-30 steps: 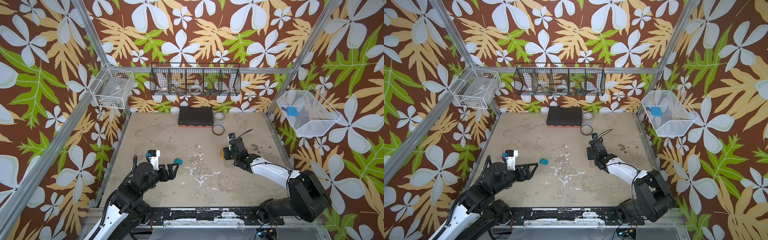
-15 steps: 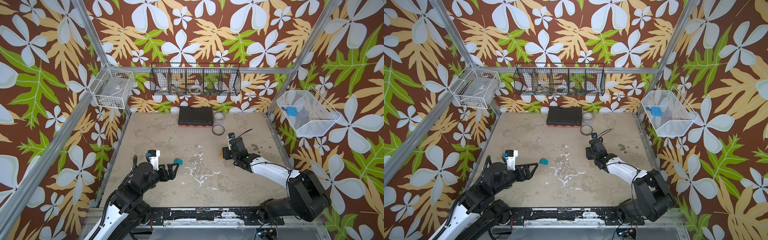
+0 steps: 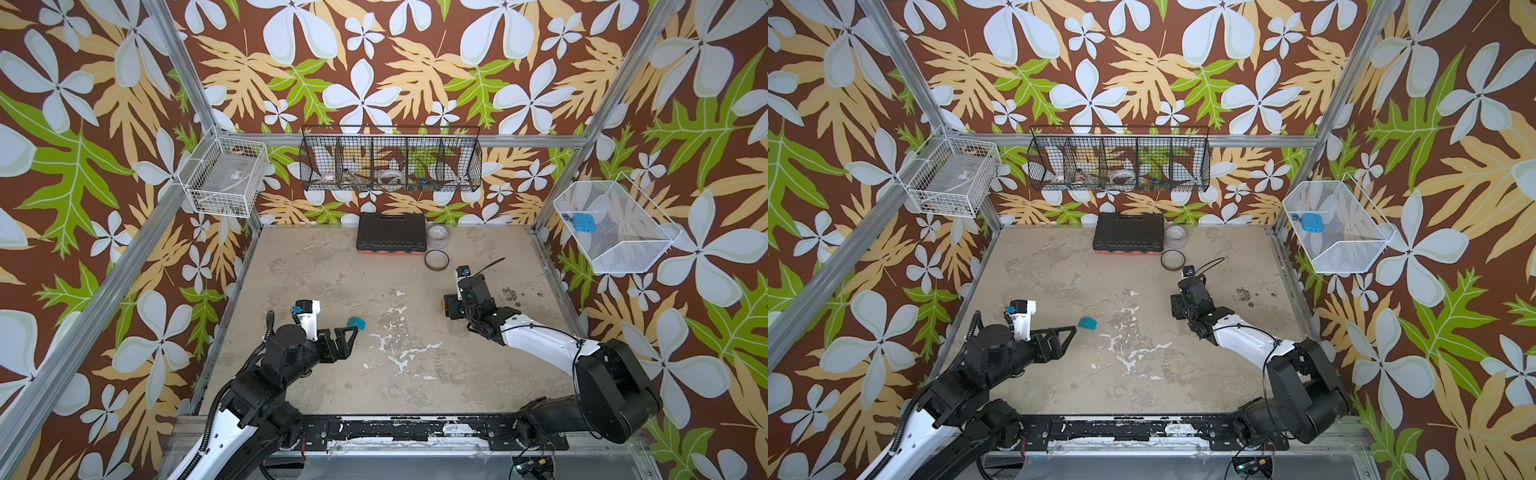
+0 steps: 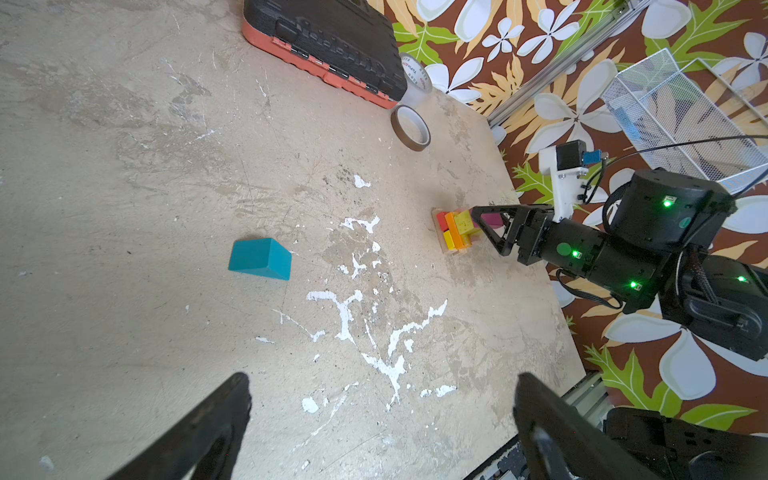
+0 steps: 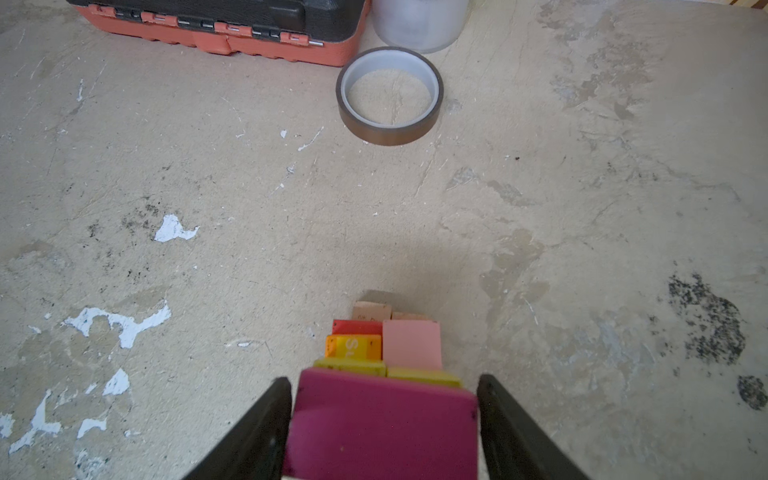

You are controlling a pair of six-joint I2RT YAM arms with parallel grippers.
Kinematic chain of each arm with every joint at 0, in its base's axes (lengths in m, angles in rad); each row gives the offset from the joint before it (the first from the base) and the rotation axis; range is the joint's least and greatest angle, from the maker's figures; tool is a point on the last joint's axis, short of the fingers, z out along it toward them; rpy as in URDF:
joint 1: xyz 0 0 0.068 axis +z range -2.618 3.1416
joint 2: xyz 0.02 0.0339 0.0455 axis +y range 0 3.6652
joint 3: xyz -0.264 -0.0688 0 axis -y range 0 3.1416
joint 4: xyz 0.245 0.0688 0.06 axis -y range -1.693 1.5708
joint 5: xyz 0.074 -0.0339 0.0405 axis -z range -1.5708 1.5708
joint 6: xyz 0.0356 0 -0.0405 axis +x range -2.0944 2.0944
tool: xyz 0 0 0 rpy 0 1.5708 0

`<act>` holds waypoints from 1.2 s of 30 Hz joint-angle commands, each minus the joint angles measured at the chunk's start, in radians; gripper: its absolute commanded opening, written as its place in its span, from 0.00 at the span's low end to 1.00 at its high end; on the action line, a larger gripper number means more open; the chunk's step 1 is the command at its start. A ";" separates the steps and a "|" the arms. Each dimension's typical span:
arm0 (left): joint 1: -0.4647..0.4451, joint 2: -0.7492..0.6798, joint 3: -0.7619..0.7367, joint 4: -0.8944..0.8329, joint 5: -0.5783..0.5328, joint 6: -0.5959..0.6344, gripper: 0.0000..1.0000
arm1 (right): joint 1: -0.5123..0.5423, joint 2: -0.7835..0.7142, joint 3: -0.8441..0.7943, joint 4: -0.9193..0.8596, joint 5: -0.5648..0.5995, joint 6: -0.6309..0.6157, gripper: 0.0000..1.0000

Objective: Build the wood block tower
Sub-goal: 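Lower the magenta block onto the top of the stack with the right gripper, then open the right gripper and raise it away from the stack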

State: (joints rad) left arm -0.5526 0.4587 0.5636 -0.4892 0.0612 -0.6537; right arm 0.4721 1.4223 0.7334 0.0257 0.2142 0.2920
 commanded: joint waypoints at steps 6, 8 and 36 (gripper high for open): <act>0.001 -0.002 -0.004 0.031 0.006 -0.001 1.00 | 0.000 -0.003 0.003 0.001 0.019 0.009 0.71; 0.002 -0.002 -0.004 0.031 0.006 -0.001 1.00 | 0.000 -0.005 0.003 -0.001 0.020 0.010 0.71; 0.002 -0.015 -0.005 0.031 -0.009 -0.003 1.00 | 0.309 -0.203 -0.003 0.229 -0.275 0.000 0.84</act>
State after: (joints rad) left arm -0.5526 0.4503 0.5617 -0.4755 0.0574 -0.6563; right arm 0.7525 1.1614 0.6998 0.1776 0.0254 0.3313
